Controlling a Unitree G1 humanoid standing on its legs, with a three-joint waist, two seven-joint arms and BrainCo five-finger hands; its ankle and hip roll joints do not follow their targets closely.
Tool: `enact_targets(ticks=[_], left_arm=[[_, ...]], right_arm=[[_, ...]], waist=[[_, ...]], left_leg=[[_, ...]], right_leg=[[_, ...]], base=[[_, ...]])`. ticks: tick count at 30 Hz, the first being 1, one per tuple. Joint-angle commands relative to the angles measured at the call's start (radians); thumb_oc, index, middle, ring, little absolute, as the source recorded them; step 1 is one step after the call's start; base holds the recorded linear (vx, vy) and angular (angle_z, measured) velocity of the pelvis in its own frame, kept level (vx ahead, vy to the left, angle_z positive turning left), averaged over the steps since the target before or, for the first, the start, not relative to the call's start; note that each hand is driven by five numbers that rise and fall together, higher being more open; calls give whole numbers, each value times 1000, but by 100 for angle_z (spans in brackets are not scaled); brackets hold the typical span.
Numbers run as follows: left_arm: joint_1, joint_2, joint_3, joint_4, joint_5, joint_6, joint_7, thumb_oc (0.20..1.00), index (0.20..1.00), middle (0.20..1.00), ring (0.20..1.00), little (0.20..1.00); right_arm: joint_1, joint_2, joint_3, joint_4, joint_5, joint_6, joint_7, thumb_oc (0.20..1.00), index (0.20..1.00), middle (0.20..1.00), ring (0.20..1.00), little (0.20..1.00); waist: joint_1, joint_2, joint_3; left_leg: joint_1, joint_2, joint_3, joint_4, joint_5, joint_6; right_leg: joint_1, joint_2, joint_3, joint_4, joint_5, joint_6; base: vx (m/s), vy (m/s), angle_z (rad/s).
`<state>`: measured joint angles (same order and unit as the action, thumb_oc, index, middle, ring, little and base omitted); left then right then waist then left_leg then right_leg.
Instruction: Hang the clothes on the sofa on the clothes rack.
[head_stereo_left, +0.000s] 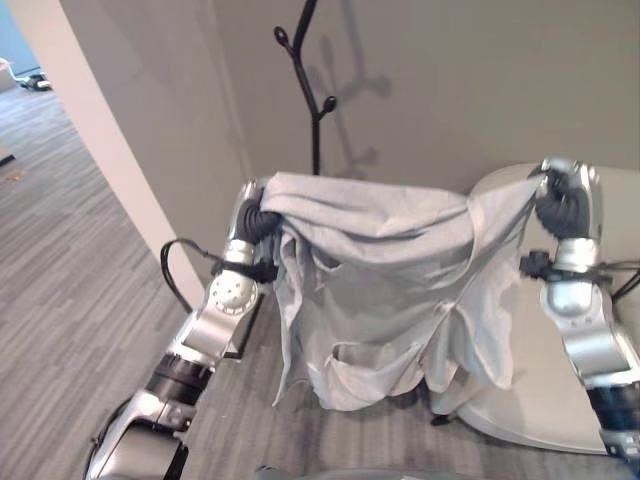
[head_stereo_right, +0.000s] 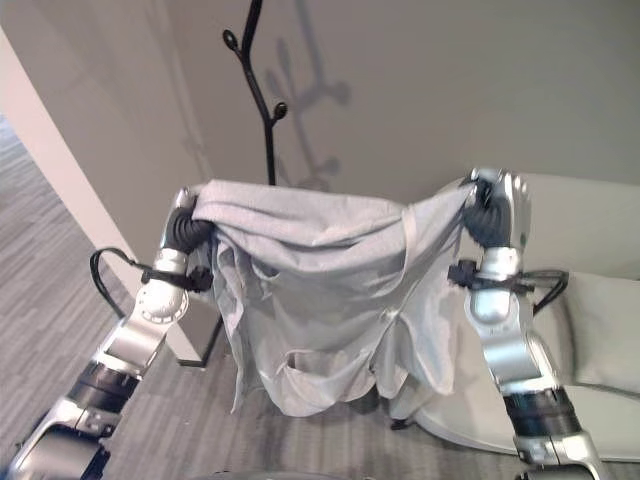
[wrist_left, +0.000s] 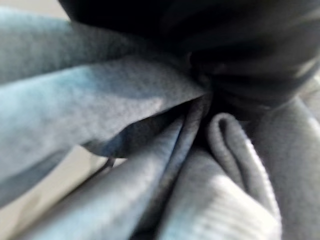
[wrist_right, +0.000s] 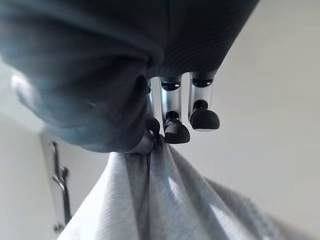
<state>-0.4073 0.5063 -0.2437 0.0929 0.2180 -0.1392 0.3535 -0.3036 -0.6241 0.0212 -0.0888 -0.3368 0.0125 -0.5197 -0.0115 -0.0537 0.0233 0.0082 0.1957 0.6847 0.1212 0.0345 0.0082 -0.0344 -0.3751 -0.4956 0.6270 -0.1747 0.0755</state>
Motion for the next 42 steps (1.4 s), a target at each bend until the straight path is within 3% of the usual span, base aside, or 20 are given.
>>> enact_targets(ticks=[1, 4, 7, 11, 12, 13, 18, 22, 25, 27, 28, 30, 31, 32, 33, 36, 37, 39, 42], left_arm=[[-19, 37, 29, -64, 27, -47, 21, 200, 200, 200, 200, 200], [-29, 14, 7, -58, 27, -61, 7, 200, 200, 200, 200, 200], [0, -20, 4, -55, 18, -68, -17, 200, 200, 200, 200, 200], [19, -48, -7, -43, 21, -77, -32, 200, 200, 200, 200, 200], [20, -57, -8, -35, 26, -77, -34, 200, 200, 200, 200, 200], [20, -59, -11, -34, 27, -78, -33, 200, 200, 200, 200, 200], [-41, -87, -41, 17, 40, -79, -10, 200, 200, 200, 200, 200], [-109, -102, -70, 45, 70, -75, 23, 200, 200, 200, 200, 200], [-137, -106, -61, 50, 63, -71, 51, 200, 200, 200, 200, 200], [-160, -111, -66, 42, 52, -77, 65, 200, 200, 200, 200, 200], [-160, -111, -66, 42, 52, -77, 65, 200, 200, 200, 200, 200], [-160, -106, -65, 14, 44, -85, 74, 200, 200, 200, 200, 200], [-159, -107, -60, 6, 41, -85, 74, 200, 200, 200, 200, 200], [-155, -105, -54, -6, 45, -84, 73, 200, 200, 200, 200, 200], [-131, -94, -33, -25, 69, -83, 70, 200, 200, 200, 200, 200], [-93, -68, -14, -42, 93, -79, 76, 200, 200, 200, 200, 200], [-93, -45, 2, -38, 118, -72, 76, 200, 200, 200, 200, 200], [-115, -26, -5, -17, 152, -65, 81, 200, 200, 200, 200, 200], [-206, -4, -63, 40, 205, -55, 93, 200, 200, 200, 200, 200]], right_arm=[[-65, -17, -97, 2, -36, 2, -41, 200, 200, 200, 200, 200], [-57, -29, -121, -15, -34, -6, -47, 200, 200, 200, 200, 200], [-9, -28, -146, -42, -53, -2, -35, 200, 200, 200, 200, 200], [39, -18, -167, -64, -74, 8, -32, 200, 200, 200, 200, 200], [60, -16, -186, -71, -87, 17, -40, 200, 200, 200, 200, 200], [67, -15, -189, -76, -89, 19, -39, 200, 200, 200, 200, 200], [112, -33, -252, -112, -150, 41, -62, 200, 200, 200, 200, 200], [127, -68, -284, -130, -177, 35, -62, 200, 200, 200, 200, 200], [113, -97, -280, -128, -178, 22, -60, 200, 200, 200, 200, 200], [88, -131, -269, -118, -160, -6, -66, 200, 200, 200, 200, 200], [86, -132, -268, -117, -160, -7, -67, 200, 200, 200, 200, 200], [72, -163, -267, -114, -142, -44, -72, 200, 200, 200, 200, 200], [77, -168, -273, -116, -143, -46, -73, 200, 200, 200, 200, 200], [87, -170, -280, -116, -146, -48, -74, 200, 200, 200, 200, 200], [97, -173, -288, -127, -161, -51, -72, 200, 200, 200, 200, 200], [111, -172, -297, -129, -188, -42, -81, 200, 200, 200, 200, 200], [123, -182, -315, -110, -198, -27, -91, 200, 200, 200, 200, 200], [131, -228, -335, -65, -226, 4, -108, 200, 200, 200, 200, 200], [94, -313, -321, 38, -218, 32, -124, 200, 200, 200, 200, 200]], waist=[[-12, -8, -23], [-34, 12, -21], [-69, 21, -11], [-102, 13, 1], [-120, 11, 4], [-119, 11, 4], [-153, 6, -9], [-162, -14, -23], [-162, -11, -30], [-160, -3, -27], [-162, -1, -28], [-141, -18, -11], [-136, -26, -8], [-136, -23, -11], [-121, -35, -10], [-121, -42, -21], [-131, -28, -44], [-138, -19, -66], [-142, -9, -77]], left_leg=[[2, -25, -15, -117, 79, -53], [57, -87, -43, -169, 60, -41], [131, -131, -79, -204, 18, -31], [177, -157, -105, -205, -32, -28], [201, -164, -121, -201, -56, -29], [200, -166, -122, -199, -60, -26], [244, -172, -175, -158, -126, -37], [264, -174, -187, -111, -167, -44], [267, -131, -207, -64, -170, -68], [204, -70, -242, 63, -131, -103], [199, -66, -244, 69, -134, -104], [96, 17, -273, 263, -37, -154], [74, 42, -250, 269, -5, -163], [63, 80, -239, 255, -8, -181], [25, 114, -199, 190, -9, -177], [30, 142, -172, 92, 63, -198], [58, 131, -148, 2, 51, -192], [81, 127, -125, -29, 102, -212], [106, 108, -108, -65, 94, -210]], right_leg=[[74, -16, 104, -124, 252, 133], [32, 62, 79, -239, 180, 102], [-39, 100, 92, -379, 213, 103], [-76, 86, 127, -518, 324, 148], [-100, 74, 167, -570, 357, 165], [-94, 73, 166, -581, 366, 169], [-100, 54, 285, -666, 428, 186], [-78, 52, 293, -648, 409, 182], [-65, 84, 276, -620, 363, 164], [-41, 124, 250, -623, 330, 131], [-41, 126, 247, -623, 330, 130], [9, 161, 209, -629, 274, 76], [26, 162, 191, -632, 257, 68], [51, 176, 174, -639, 229, 67], [87, 181, 148, -648, 216, 58], [117, 205, 143, -674, 204, 53], [130, 223, 140, -699, 196, 57], [151, 229, 136, -710, 195, 58], [151, 223, 132, -710, 199, 65]], base=[[321, 323, 22], [254, 171, 36], [239, 58, 53], [221, -39, 53], [183, -34, 63], [288, -93, 60], [286, -134, 30], [308, -246, 60], [229, -279, 21], [154, -293, 17], [174, -319, 12], [134, -311, 23], [121, -222, 39], [167, -161, 72], [195, -148, 72], [100, -92, 48], [111, -14, -2], [123, 14, -3], [42, 14, 10]])
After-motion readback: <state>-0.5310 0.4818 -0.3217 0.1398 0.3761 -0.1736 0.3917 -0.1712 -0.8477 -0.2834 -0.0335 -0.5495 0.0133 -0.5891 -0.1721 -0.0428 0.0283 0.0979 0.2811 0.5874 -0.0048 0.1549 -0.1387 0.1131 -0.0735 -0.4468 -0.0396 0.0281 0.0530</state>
